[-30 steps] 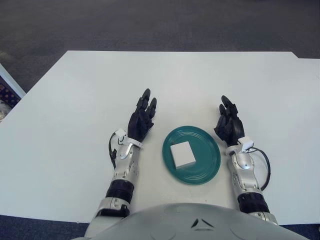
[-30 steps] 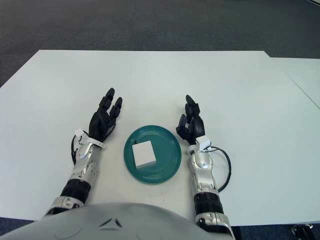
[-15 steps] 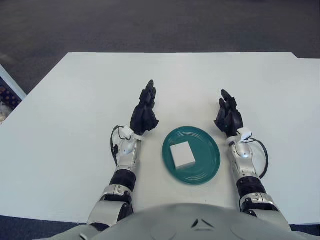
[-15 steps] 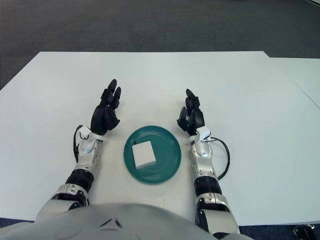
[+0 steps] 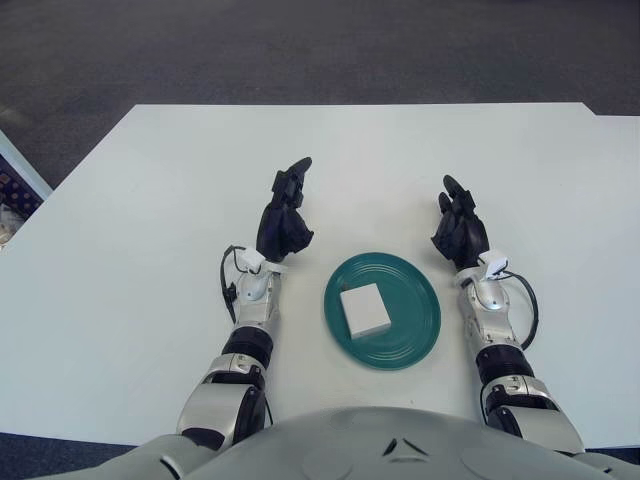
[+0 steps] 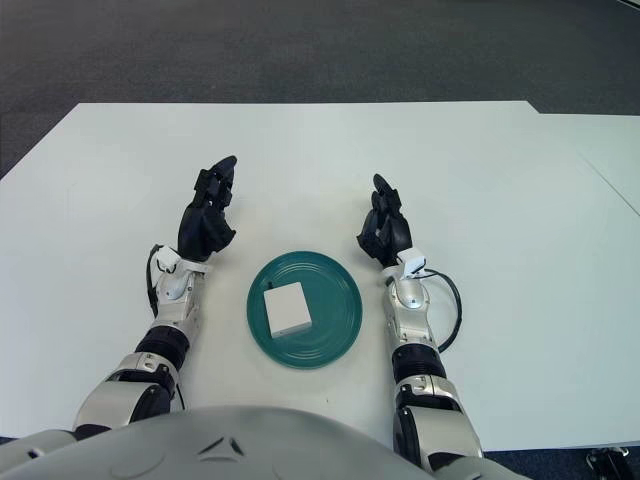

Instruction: Put the charger into the plate.

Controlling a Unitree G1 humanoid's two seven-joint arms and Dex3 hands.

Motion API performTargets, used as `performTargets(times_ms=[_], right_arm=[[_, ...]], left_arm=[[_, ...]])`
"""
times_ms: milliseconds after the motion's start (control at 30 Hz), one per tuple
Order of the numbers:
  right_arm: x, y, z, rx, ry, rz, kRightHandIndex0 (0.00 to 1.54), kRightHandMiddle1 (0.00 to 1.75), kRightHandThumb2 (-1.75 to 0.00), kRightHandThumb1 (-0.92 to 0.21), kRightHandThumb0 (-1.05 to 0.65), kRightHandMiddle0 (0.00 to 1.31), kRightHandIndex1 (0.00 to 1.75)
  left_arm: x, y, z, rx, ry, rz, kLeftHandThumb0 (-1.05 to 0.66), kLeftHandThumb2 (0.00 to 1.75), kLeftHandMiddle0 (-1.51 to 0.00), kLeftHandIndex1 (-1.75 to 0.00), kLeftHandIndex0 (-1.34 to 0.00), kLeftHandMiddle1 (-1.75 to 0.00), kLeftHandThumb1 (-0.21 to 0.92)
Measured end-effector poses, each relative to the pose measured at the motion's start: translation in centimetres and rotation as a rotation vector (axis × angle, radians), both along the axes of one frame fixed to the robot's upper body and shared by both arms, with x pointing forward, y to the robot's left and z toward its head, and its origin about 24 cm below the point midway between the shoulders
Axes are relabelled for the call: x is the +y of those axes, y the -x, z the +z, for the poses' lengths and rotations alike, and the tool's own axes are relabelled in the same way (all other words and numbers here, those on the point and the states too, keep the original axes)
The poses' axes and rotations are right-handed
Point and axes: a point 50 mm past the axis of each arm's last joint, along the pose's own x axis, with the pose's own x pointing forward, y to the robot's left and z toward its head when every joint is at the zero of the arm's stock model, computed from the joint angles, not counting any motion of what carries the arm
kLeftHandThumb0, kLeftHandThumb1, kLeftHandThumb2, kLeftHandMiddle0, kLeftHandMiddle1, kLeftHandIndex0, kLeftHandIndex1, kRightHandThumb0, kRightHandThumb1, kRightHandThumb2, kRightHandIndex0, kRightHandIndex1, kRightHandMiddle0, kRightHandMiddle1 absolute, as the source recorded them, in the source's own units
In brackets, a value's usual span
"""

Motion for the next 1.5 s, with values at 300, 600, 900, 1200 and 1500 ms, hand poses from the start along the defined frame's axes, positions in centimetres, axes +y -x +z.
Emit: performTargets(times_ms=[300,600,900,1200,1500], right_arm=[[-0.9,1.7,0.6,-0.041,0.022,-0.003,0.07,0.21,-1.04,-0.92,-0.89,0.0,0.01],[-1.1,3.9,0.8,-0.049,0.02,-0.009,0.09,0.25,-0.99,-0.92,-0.88,0.0,0.01],[-0.4,6.3,1.0,-0.05,0.0,-0.016,0.11,0.28,-0.97,-0.92,-0.85,0.0,0.01],[-0.4,8.1,1.2,0.038,-0.09,0.001,0.12,0.26,-0.97,-0.92,-0.85,0.0,0.01],[-0.4,8.5,1.1,0.107,-0.119,0.012,0.1,0.19,-0.94,-0.92,-0.87,0.0,0.0]], left_arm=[[0.3,1.0,0.8,-0.073,0.038,-0.017,-1.05,1.1,0.0,-0.23,0.0,0.0,0.92],[0.7,2.5,1.3,-0.132,0.033,-0.007,-1.05,0.99,0.0,-0.22,0.0,0.0,0.92],[0.9,4.7,0.6,-0.007,0.135,-0.009,-1.05,0.71,-0.13,-0.55,0.0,-0.01,0.92],[0.9,8.0,-1.3,0.278,0.242,0.018,-1.05,0.71,-0.14,-0.56,0.0,-0.01,0.92],[0.7,10.7,-1.7,0.404,0.169,0.063,-1.05,0.8,-0.06,-0.4,0.0,0.0,0.92]])
